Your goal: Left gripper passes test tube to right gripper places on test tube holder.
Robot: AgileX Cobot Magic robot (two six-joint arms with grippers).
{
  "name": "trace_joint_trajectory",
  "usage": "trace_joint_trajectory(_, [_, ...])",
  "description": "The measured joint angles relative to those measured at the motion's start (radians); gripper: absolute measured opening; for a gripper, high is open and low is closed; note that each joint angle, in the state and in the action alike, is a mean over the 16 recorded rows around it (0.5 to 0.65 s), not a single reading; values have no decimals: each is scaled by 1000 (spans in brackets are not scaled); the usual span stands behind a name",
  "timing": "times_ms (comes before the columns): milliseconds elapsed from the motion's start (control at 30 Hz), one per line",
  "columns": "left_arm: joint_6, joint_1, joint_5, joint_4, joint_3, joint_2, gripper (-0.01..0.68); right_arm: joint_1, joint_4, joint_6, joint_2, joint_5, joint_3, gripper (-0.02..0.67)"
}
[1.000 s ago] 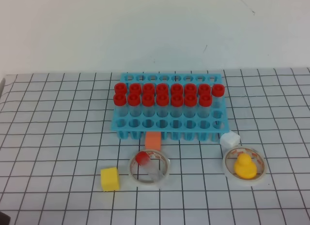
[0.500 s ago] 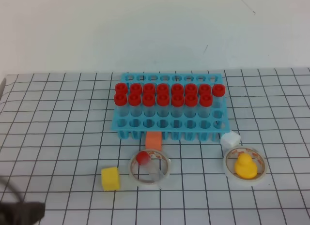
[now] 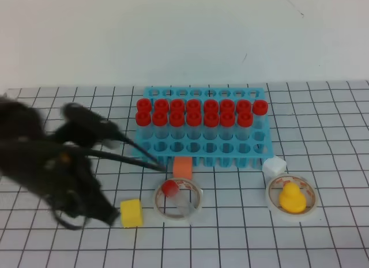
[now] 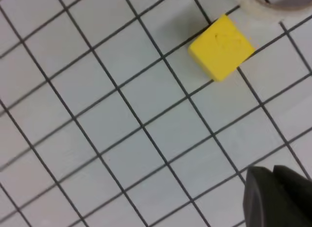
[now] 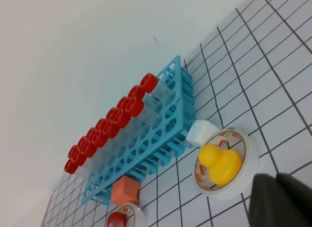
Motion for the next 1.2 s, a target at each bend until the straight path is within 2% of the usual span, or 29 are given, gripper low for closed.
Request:
trace_joint_trajectory(167, [-148, -175, 43, 148, -142, 173, 4, 0, 0, -1, 0, 5, 0, -1])
trace_joint_trajectory(267, [-206, -241, 76, 182, -227, 263, 22, 0, 0, -2, 0, 8, 0, -1])
trace_joint_trajectory(367, [-246, -278, 106, 177, -313, 351, 59, 0, 0, -2, 0, 12, 0, -1])
trace_joint_trajectory(567, [-376, -301, 150, 136, -463, 515, 172, 0, 0, -2, 0, 17, 0, -1])
trace_joint_trajectory(800, [-639, -302, 161, 115, -558, 659, 291, 0, 0, -3, 0, 18, 0, -1])
trace_joint_trajectory(1000, [-877, -302, 140, 126, -578, 725, 325, 0, 0, -16, 0, 18, 0, -1])
trace_joint_trajectory(1200, [-1009, -302, 106, 130, -579, 753, 327, 0, 0, -35, 0, 18, 0, -1])
